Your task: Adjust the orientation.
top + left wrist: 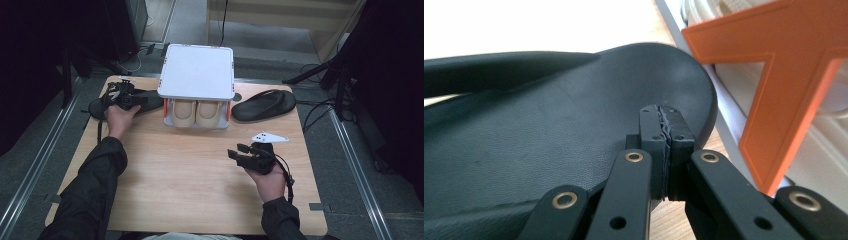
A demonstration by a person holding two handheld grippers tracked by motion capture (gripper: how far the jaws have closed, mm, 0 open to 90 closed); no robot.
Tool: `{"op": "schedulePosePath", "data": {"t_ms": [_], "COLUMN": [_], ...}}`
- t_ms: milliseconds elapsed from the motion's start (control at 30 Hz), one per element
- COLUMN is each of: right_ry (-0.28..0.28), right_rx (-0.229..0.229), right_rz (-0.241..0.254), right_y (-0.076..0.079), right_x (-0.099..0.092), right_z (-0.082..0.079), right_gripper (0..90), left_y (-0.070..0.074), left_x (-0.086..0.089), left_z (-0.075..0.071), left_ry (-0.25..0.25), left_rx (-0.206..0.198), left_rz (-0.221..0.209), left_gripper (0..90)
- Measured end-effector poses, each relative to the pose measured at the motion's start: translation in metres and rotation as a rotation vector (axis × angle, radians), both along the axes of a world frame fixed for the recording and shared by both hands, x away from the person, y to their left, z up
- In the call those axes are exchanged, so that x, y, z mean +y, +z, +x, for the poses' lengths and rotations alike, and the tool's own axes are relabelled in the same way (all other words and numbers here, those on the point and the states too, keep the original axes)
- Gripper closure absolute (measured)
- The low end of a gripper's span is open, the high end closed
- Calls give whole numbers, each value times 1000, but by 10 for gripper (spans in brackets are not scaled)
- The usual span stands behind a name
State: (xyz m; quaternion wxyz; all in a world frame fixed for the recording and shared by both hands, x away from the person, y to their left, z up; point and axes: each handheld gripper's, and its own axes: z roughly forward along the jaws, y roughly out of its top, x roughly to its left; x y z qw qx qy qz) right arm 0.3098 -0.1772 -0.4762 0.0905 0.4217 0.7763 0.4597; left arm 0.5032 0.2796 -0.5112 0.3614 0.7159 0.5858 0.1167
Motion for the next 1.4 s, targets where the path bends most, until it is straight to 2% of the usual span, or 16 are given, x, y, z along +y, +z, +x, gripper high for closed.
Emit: {"op": "schedulePosePath", "data": {"t_ms": [133, 233, 333, 367, 500, 600, 733, 900, 967, 1133, 1233, 1400], "right_ry": [-6, -11, -9, -11, -6, 1, 7, 10, 11, 17, 18, 21], "right_rx": [-1, -5, -11, -6, -6, -5, -8, -10, -12, -19, -20, -24], "right_rz": [-1, 3, 2, 4, 7, 8, 11, 17, 21, 32, 35, 42], "right_y": [0, 1, 1, 1, 0, 0, 2, 5, 5, 8, 9, 11], "right_x": [-2, -3, -4, -4, -3, -2, 1, 2, 3, 3, 4, 3], "right_z": [-1, 0, 0, 1, 3, 5, 8, 11, 12, 14, 15, 16], "right_gripper": [523, 524, 525, 526, 529, 530, 532, 537, 538, 541, 543, 544], "left_y": [-1, -1, 1, 1, 2, 2, 2, 0, 0, 0, 1, 1], "left_x": [-2, -1, -2, -2, 3, 7, 11, 17, 19, 21, 22, 29], "left_z": [1, -1, -8, -9, -20, -29, -42, -59, -67, -84, -95, -113], "left_ry": [-11, -24, -41, -40, -43, -43, -51, -55, -63, -61, -64, -73], "left_rx": [9, 24, 34, 41, 54, 68, 81, 83, 75, 85, 88, 101], "left_rz": [7, -6, 22, 19, 25, 0, -7, -40, -28, -27, -10, -15], "left_gripper": [900, 900, 900, 900, 900, 900, 900, 900, 900, 900, 900, 899]}}
